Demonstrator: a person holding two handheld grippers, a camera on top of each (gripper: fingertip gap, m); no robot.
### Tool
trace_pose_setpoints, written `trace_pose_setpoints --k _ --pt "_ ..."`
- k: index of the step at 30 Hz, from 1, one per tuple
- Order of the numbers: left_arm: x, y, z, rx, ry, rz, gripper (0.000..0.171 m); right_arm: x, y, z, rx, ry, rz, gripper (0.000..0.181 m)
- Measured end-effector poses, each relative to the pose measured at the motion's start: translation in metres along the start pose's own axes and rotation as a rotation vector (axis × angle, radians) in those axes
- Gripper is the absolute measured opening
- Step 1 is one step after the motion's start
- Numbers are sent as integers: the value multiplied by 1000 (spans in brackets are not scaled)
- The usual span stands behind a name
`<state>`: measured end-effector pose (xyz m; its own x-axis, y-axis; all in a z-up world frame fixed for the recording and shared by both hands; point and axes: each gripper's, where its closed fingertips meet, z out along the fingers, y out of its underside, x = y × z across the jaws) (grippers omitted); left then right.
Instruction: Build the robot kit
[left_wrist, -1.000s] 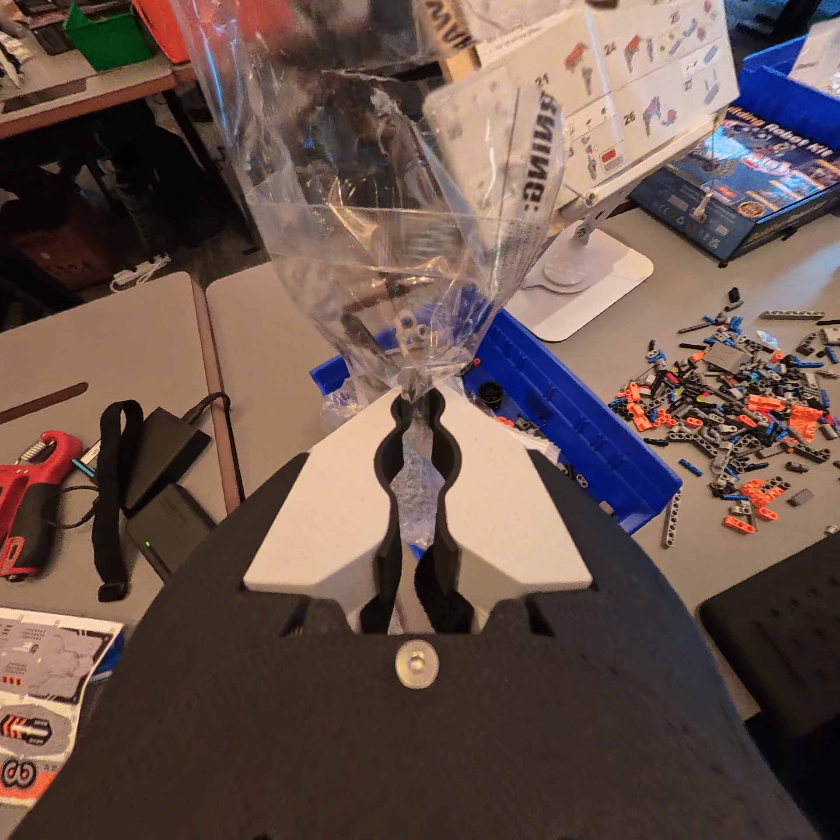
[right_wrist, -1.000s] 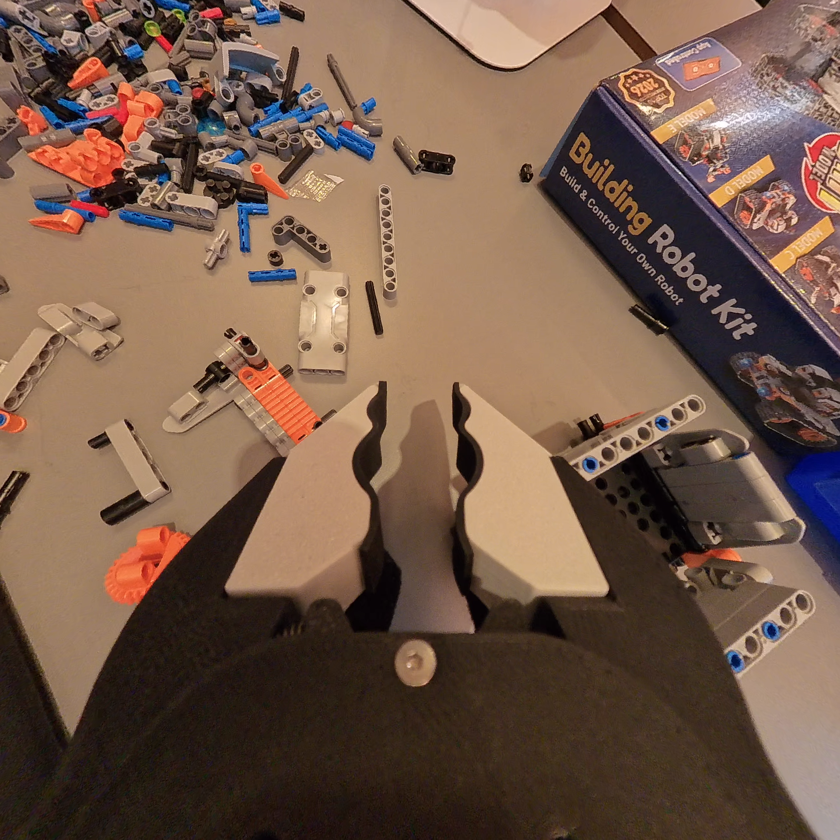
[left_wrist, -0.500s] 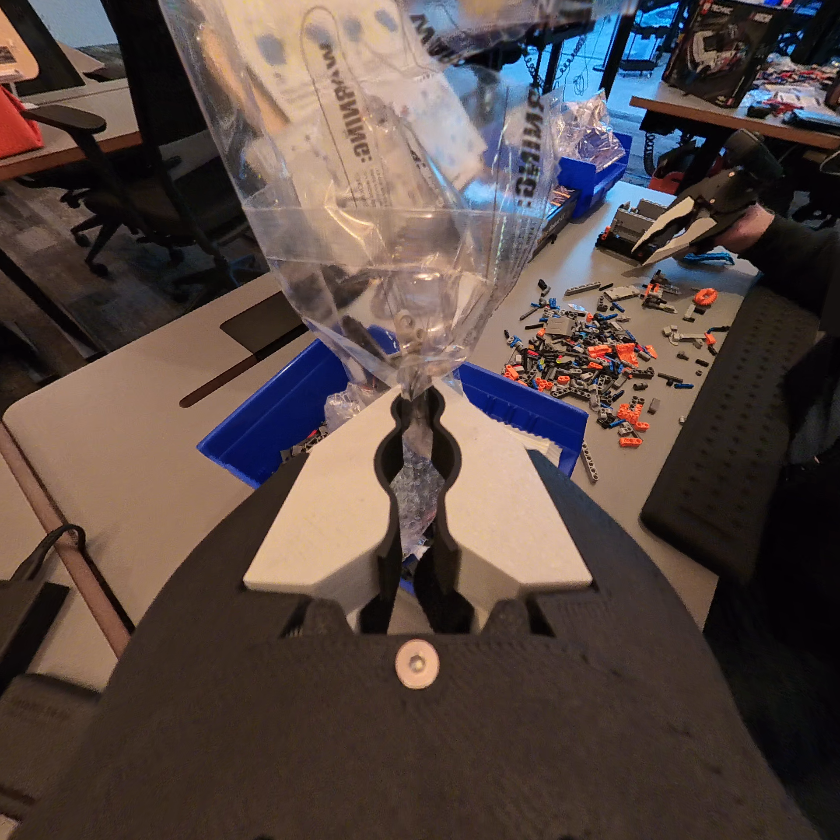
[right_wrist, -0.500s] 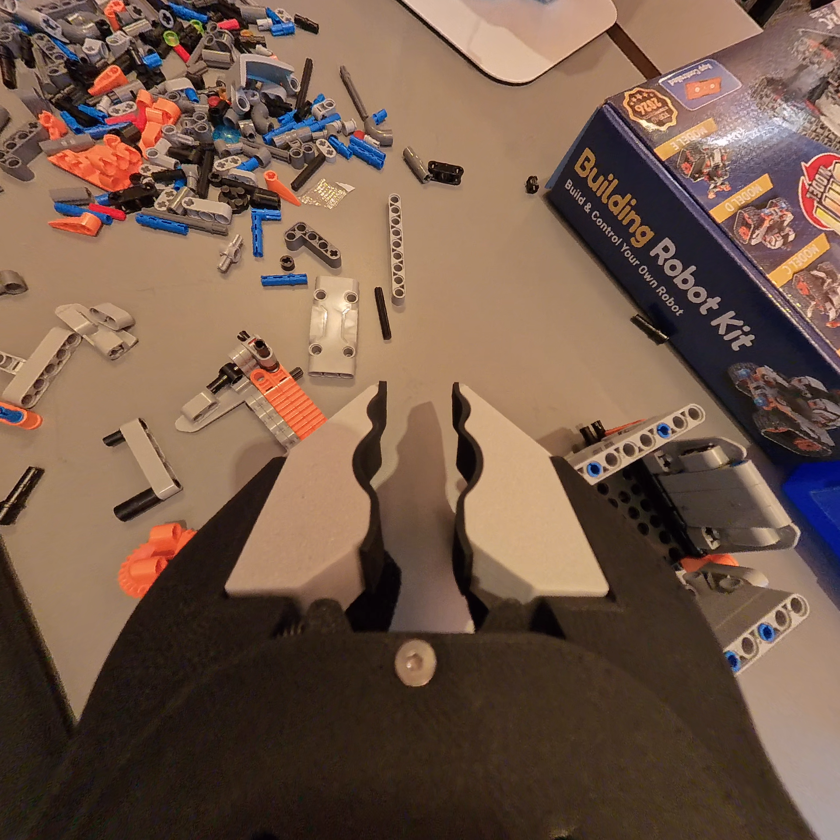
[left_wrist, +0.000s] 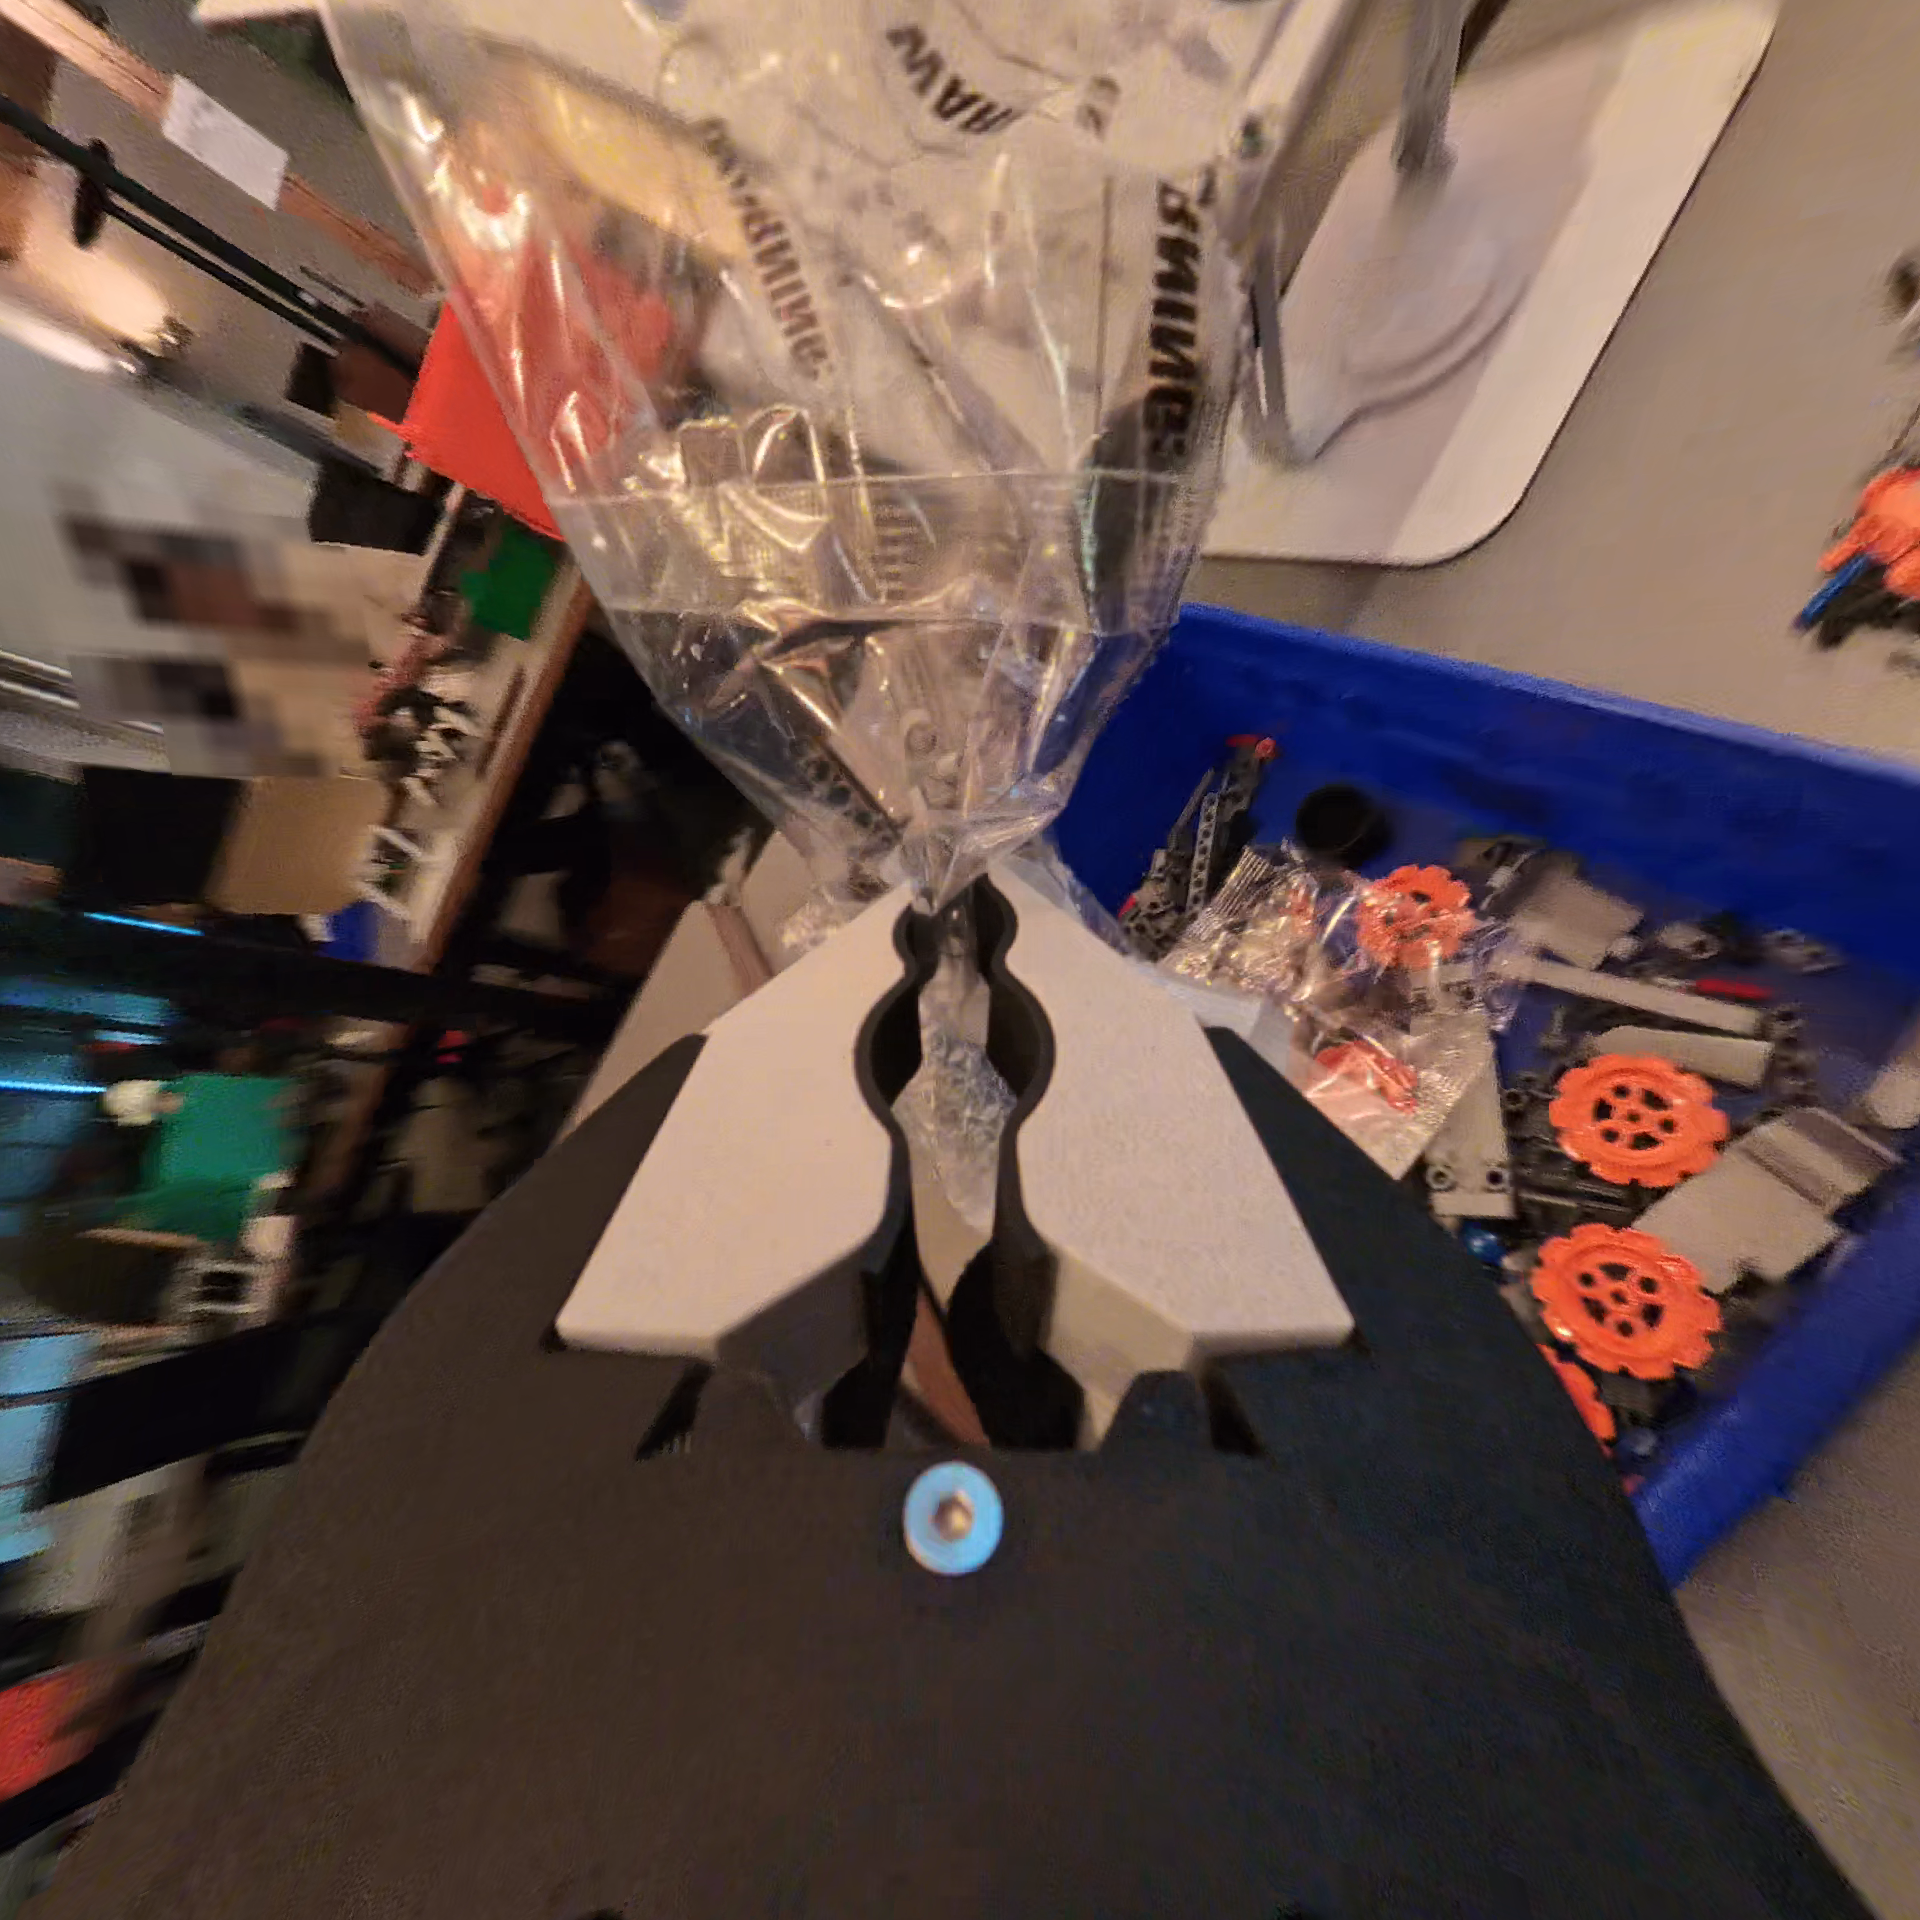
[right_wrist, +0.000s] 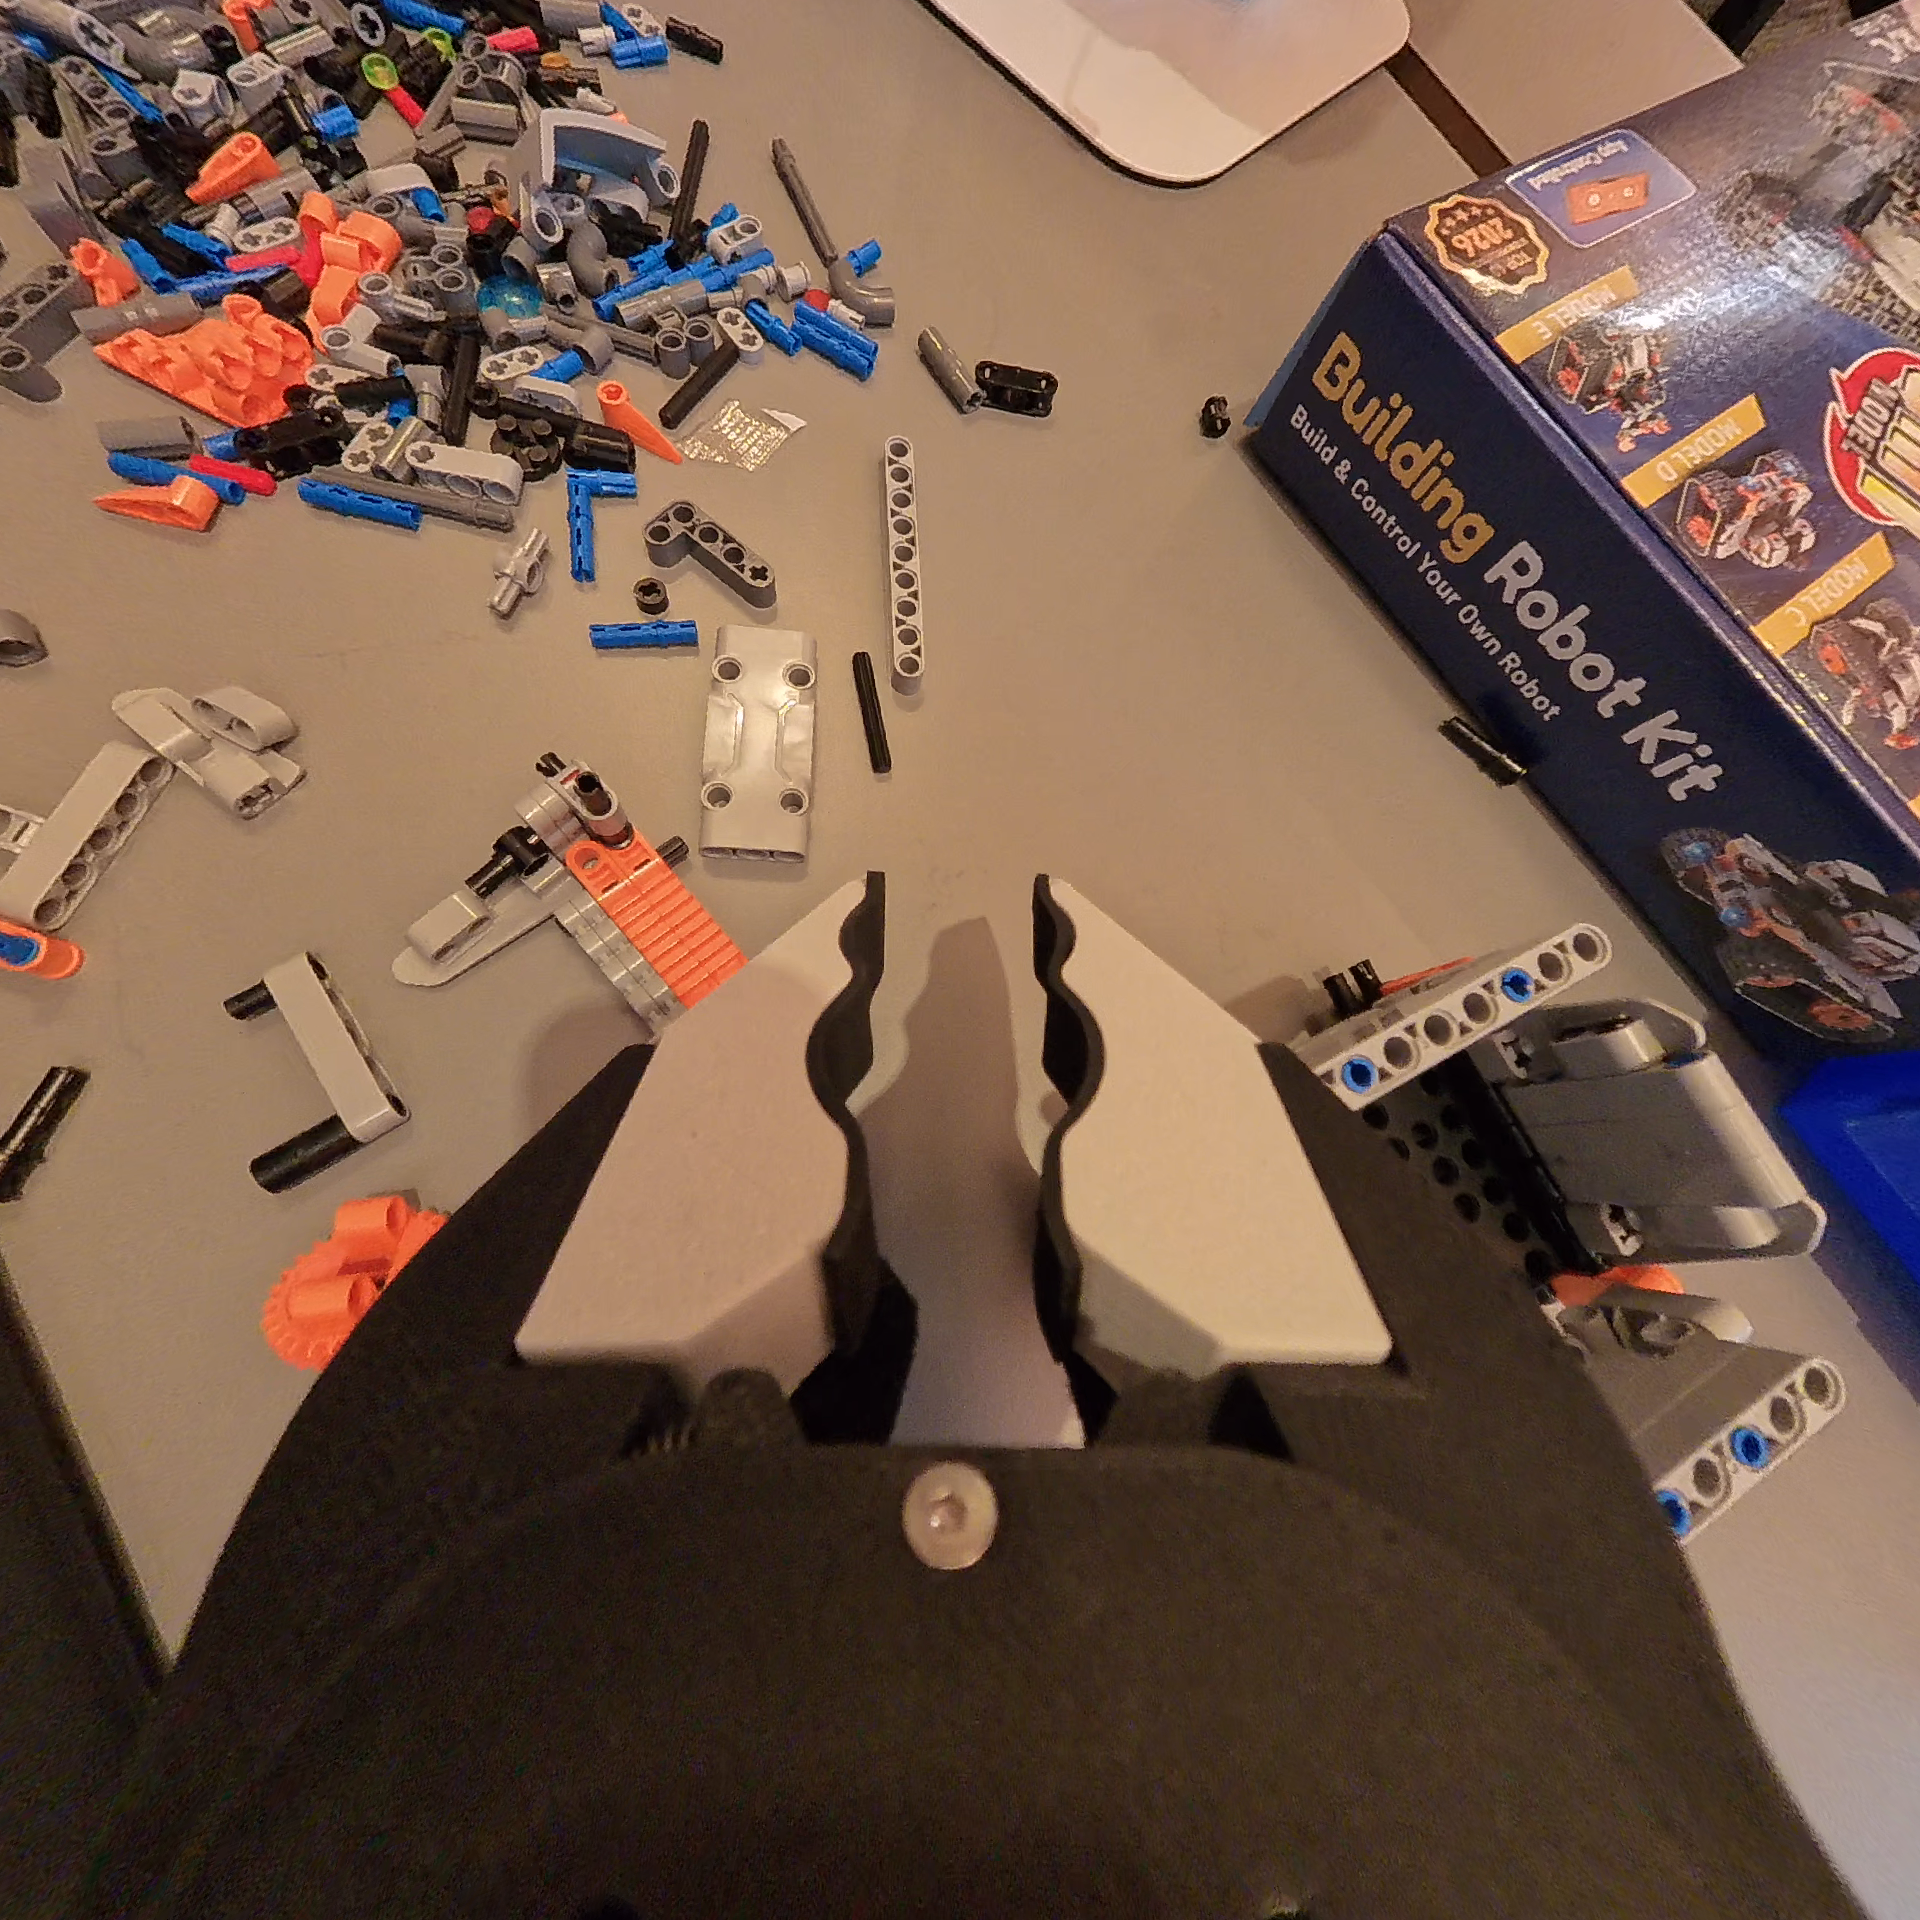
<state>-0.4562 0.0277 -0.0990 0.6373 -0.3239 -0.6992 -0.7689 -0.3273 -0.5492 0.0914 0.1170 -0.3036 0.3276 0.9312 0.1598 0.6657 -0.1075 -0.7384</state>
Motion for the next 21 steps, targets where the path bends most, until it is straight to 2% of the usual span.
trace_pose_setpoints --k 4,9,14,21 --pt "26 -7 29 -141 -115 274 3 -1 0 -1 1 -1 -8 27" --pt "55 -19 39 -165 -231 547 3 -3 -5 -5 22 0 -17 27" --pt "81 -18 41 -184 -280 663 3 -3 -8 -7 33 4 -24 27" --pt "125 -13 48 -194 -218 695 2 -3 -6 -5 20 6 -24 27"
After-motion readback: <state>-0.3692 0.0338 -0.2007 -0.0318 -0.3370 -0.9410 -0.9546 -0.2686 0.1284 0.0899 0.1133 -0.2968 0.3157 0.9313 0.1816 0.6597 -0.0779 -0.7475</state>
